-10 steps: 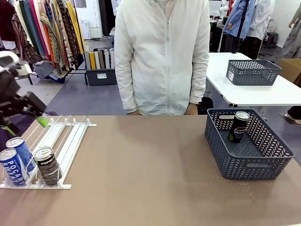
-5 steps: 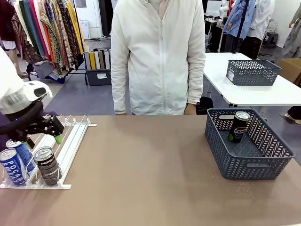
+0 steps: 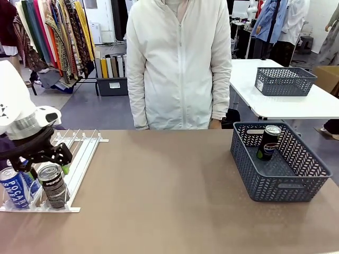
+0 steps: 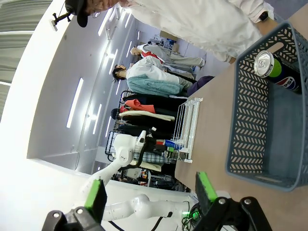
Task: Retrieve and store the cans from the dispenser.
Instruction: Pick up the last remaining can from one row of the Automatic Can Dispenser and place it in the middle of the table.
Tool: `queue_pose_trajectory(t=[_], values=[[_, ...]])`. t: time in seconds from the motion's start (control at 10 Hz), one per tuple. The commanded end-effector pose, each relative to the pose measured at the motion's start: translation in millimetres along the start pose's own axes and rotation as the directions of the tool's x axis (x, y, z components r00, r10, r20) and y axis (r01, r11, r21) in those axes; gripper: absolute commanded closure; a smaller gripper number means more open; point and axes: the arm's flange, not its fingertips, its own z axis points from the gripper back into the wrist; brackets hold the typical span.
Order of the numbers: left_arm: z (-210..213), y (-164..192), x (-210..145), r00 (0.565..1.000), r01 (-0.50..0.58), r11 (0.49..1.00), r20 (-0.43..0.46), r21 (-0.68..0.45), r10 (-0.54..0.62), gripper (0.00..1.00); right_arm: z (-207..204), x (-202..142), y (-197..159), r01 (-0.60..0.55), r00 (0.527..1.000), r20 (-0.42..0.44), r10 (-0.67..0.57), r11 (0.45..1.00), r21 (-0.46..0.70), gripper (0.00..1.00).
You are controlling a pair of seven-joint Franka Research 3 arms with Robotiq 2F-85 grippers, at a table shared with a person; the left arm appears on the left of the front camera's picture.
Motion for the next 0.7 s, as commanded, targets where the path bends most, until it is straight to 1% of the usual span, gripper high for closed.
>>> queue_pose_trajectory(t=[0.0, 0.4, 0.6], values=[[-1.4, 0.1, -8.8, 1.000, -0.010, 1.000, -0.004, 0.023, 0.010, 0.00, 1.3, -1.4, 2.6, -0.007, 1.000, -0.015, 0.007, 1.000, -0.007, 0.00], [-3.4, -8.2, -14.2, 0.999, 0.048, 0.999, -0.022, -0.018, -0.048, 0.00, 1.3, -1.4, 2.6, -0.007, 1.000, -0.015, 0.007, 1.000, -0.007, 0.00], [-0.8, -11.1, -14.8, 0.997, 0.069, 0.997, -0.016, -0.021, -0.070, 0.00, 1.3, -1.4, 2.6, -0.007, 1.000, -0.015, 0.007, 1.000, -0.007, 0.00]])
